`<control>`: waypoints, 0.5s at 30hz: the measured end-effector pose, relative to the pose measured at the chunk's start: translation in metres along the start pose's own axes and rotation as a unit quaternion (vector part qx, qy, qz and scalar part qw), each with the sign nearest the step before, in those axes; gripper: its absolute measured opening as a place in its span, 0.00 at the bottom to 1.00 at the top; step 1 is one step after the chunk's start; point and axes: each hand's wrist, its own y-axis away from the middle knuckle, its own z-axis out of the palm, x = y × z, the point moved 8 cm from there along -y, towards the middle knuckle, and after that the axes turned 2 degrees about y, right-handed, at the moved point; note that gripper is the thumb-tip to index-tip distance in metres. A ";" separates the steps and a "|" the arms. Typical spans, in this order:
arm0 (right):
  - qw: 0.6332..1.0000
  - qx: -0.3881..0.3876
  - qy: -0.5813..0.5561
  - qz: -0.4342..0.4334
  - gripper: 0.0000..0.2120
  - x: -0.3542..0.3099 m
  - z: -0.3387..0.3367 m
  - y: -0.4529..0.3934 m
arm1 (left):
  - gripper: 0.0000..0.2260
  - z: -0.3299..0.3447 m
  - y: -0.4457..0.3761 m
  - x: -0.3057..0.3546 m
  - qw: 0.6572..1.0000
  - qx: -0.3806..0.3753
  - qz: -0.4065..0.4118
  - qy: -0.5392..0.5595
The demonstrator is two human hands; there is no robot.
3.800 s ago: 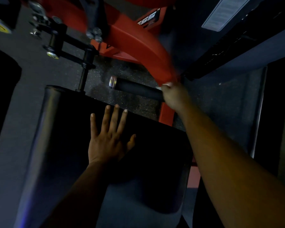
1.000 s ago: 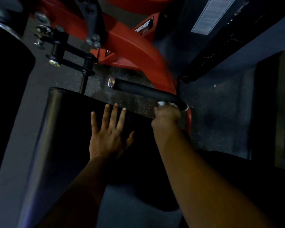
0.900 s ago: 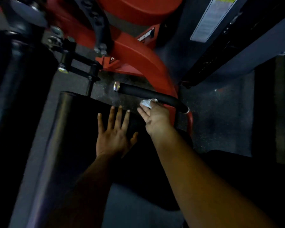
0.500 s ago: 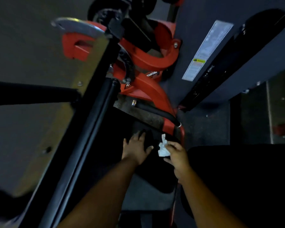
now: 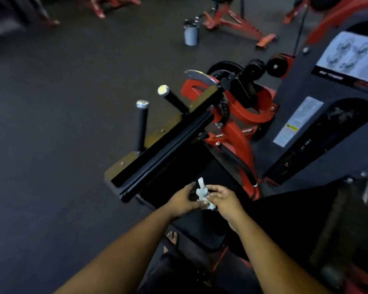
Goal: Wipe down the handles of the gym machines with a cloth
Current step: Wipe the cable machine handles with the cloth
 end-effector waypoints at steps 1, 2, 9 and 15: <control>1.000 -0.022 0.006 -0.014 0.13 -0.003 0.006 0.008 | 0.31 -0.001 0.018 0.002 1.000 0.018 0.003 0.004; 0.999 -0.045 0.017 -0.025 0.13 -0.006 0.014 0.017 | 0.22 -0.004 0.038 0.002 0.999 0.050 0.009 0.007; 0.983 -0.157 0.066 -0.069 0.04 -0.022 0.072 0.063 | 0.05 -0.038 0.162 -0.015 0.967 0.237 0.013 0.088; 0.944 -0.289 0.118 -0.103 0.05 -0.028 0.159 0.109 | 0.23 -0.032 0.249 -0.040 0.935 0.265 -0.002 0.237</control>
